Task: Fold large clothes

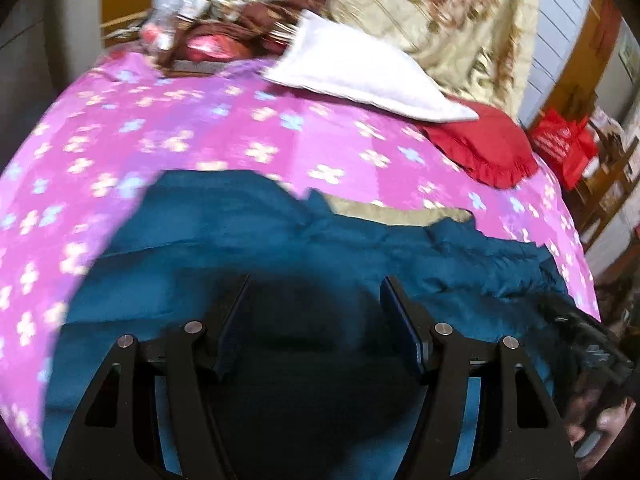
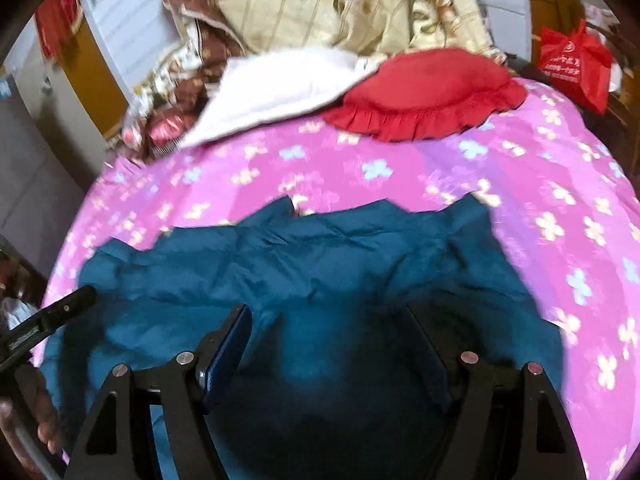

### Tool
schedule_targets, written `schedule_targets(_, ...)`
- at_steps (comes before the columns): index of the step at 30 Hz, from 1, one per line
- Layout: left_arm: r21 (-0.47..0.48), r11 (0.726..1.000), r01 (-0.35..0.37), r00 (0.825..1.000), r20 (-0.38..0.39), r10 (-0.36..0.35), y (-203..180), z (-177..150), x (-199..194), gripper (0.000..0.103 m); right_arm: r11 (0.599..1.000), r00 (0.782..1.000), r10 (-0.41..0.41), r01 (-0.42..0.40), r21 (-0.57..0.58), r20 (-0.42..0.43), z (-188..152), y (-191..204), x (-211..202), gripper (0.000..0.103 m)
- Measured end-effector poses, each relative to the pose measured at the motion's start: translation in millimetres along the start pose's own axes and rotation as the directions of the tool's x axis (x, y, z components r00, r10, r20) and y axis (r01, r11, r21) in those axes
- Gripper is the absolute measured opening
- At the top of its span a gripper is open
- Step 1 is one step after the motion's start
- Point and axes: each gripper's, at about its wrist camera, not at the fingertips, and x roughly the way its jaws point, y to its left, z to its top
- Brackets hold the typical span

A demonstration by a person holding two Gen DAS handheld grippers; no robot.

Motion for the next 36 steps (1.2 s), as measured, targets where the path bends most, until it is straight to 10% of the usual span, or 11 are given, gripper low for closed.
schedule_targets(9,-0.058,0.983,-0.175,0.984,0.003,0.175,84,-32,-7,0.065,0.992,0.993,-0.119,0.120,-0.034,0.023,-43,-34,-23,0.075)
schedule_targets(23,-0.046,0.983,-0.178,0.983,0.043,0.180,89,-42,-31,0.075,0.982,0.982,-0.183,0.185,-0.048,0.046,-42,-28,-32,0.079)
schedule_targets(36,-0.145,0.973,-0.178,0.984,-0.006,0.179,125,-114,-75,0.075,0.979,0.980,-0.197,0.198,-0.049,0.023,-130,-30,-92,0.079)
